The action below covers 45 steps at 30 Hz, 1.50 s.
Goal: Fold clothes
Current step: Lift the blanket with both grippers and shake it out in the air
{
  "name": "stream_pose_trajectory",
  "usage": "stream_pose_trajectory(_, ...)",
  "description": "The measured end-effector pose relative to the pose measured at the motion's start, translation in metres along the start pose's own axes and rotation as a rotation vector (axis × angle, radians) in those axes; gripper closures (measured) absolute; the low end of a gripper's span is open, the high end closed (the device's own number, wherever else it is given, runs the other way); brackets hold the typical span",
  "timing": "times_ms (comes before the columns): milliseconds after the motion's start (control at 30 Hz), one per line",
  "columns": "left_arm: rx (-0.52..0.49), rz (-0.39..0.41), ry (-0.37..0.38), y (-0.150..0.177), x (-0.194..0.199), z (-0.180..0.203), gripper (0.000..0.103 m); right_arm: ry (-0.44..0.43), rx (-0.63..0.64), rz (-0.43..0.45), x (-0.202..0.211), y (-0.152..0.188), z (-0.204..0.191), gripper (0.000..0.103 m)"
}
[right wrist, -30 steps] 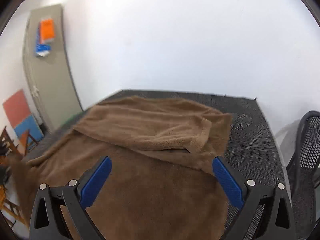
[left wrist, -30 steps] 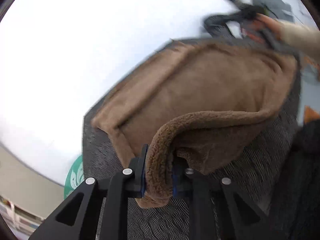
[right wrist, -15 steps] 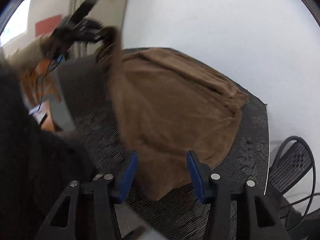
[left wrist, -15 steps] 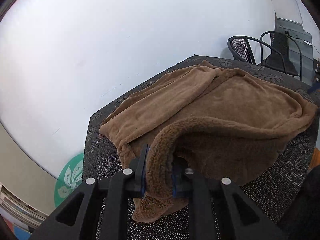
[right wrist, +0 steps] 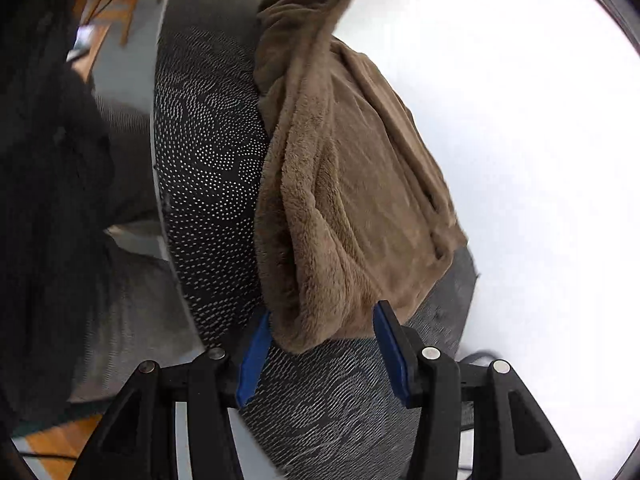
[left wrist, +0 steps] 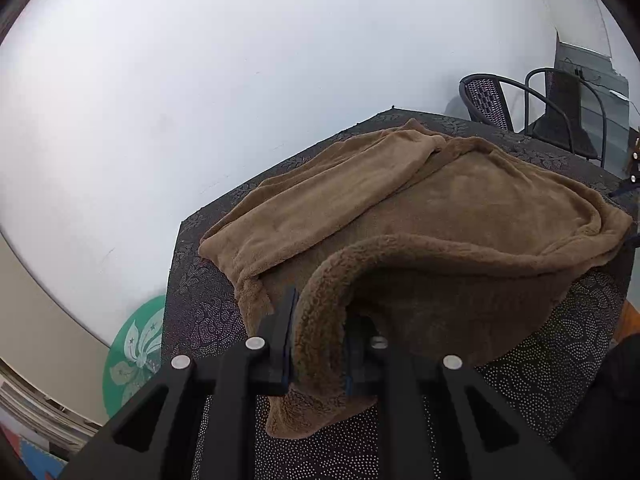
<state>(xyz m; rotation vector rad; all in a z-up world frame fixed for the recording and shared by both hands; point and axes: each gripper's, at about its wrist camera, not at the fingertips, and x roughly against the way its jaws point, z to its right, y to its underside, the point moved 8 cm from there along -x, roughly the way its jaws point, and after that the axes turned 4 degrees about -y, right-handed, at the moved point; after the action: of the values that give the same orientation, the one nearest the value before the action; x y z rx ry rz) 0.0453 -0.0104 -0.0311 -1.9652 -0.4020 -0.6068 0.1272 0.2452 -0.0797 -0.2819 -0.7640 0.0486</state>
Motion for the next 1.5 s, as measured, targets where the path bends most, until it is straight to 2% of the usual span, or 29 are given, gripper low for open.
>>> stream_pose_trajectory(133,0.014,-0.008,0.004,0.004,-0.002,-0.002,0.083,0.000,0.019,0.007,-0.005,-0.005,0.000,0.051)
stream_pose_trajectory(167,0.021,-0.010,0.005,0.005,-0.003,-0.003,0.083,-0.018,0.003,0.003,-0.006,-0.006,0.001,0.064)
stream_pose_trajectory(200,0.027,-0.011,0.005,0.005,-0.003,-0.004,0.083,-0.041,-0.023,-0.006,-0.009,-0.006,0.002,0.072)
stream_pose_trajectory(267,0.045,-0.009,0.006,0.007,-0.004,-0.006,0.083,-0.069,-0.078,-0.003,-0.010,-0.006,0.006,0.080)
stream_pose_trajectory(367,0.082,0.002,-0.005,0.006,-0.003,-0.013,0.083,-0.060,-0.210,0.046,0.000,-0.010,0.030,0.084)
stream_pose_trajectory(467,0.136,0.032,-0.018,0.000,0.000,-0.025,0.083,-0.005,-0.387,0.130,0.020,-0.015,0.075,0.084)
stream_pose_trajectory(567,0.194,0.072,-0.028,-0.009,0.005,-0.037,0.083,0.055,-0.486,0.187,0.031,-0.019,0.112,0.084)
stream_pose_trajectory(800,0.260,0.151,-0.063,-0.032,0.011,-0.061,0.083,0.208,-0.587,0.292,0.027,-0.038,0.182,0.084)
stream_pose_trajectory(933,0.279,0.168,-0.074,-0.046,0.009,-0.073,0.083,0.274,-0.654,0.346,0.025,-0.044,0.221,0.084)
stream_pose_trajectory(1267,0.285,0.267,-0.182,-0.114,0.002,-0.119,0.083,0.322,-0.752,0.381,-0.007,-0.068,0.308,0.084)
stream_pose_trajectory(1500,0.321,0.270,-0.195,-0.154,-0.050,-0.144,0.083,0.341,-0.848,0.356,-0.050,-0.073,0.363,0.084)
